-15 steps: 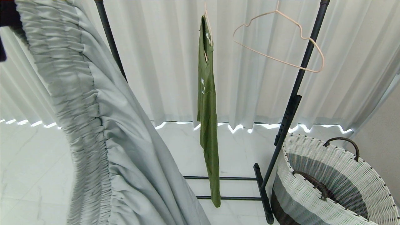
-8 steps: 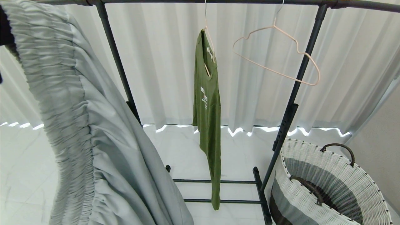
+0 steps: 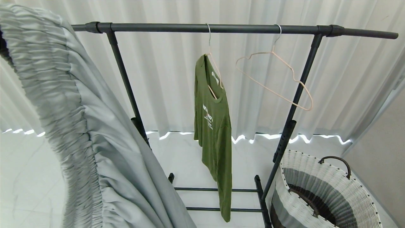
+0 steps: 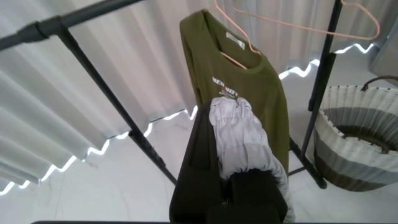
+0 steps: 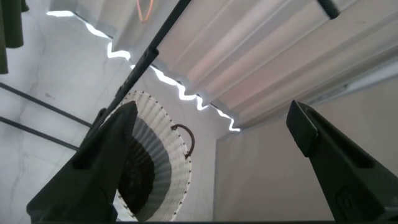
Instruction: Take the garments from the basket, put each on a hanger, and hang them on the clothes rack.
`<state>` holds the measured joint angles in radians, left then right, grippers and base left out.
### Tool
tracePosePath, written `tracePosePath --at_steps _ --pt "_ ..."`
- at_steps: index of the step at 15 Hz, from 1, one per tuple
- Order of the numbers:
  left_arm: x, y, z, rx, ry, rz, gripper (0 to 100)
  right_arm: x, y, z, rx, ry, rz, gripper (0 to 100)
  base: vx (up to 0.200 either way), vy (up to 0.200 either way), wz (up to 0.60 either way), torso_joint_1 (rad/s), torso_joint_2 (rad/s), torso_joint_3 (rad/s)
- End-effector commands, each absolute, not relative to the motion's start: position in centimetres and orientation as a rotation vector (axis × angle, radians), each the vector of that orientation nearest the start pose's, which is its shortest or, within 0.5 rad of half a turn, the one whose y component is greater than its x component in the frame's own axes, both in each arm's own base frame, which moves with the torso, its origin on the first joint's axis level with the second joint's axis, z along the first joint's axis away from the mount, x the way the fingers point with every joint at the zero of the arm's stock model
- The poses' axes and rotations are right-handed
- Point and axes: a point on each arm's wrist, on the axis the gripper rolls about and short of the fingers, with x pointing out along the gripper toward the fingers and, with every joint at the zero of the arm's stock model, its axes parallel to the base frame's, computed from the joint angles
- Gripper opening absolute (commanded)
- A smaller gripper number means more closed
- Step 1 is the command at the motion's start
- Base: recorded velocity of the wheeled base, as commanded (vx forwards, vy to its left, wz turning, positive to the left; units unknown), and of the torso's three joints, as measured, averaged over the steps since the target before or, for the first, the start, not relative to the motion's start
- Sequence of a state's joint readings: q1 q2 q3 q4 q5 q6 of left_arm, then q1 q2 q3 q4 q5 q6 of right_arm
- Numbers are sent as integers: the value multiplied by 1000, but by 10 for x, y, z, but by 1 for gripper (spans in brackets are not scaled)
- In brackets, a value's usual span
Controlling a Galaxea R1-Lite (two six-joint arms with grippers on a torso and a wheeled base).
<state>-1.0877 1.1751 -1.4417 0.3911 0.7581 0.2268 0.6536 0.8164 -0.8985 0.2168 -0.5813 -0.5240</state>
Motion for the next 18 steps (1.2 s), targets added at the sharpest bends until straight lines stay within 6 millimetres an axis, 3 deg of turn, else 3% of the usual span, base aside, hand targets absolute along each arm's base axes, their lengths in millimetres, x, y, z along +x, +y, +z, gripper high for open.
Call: tracePosePath --at_steps 1,7,11,14,18 --pt "73 -106 384 324 38 -336 0 56 28 295 -602 92 100 100 0 0 0 222 -510 -290" --pt "73 -106 383 326 39 -336 0 56 28 294 -594 91 103 100 0 0 0 235 -518 -286" --pt "73 -106 382 352 36 -338 0 59 31 294 -492 94 162 100 0 0 0 129 -270 -144" --pt "72 -104 382 356 32 -338 0 66 39 297 -351 108 265 100 0 0 0 0 0 0" --pt "66 -93 373 425 31 -341 0 93 61 299 -196 204 283 100 0 0 0 0 0 0"
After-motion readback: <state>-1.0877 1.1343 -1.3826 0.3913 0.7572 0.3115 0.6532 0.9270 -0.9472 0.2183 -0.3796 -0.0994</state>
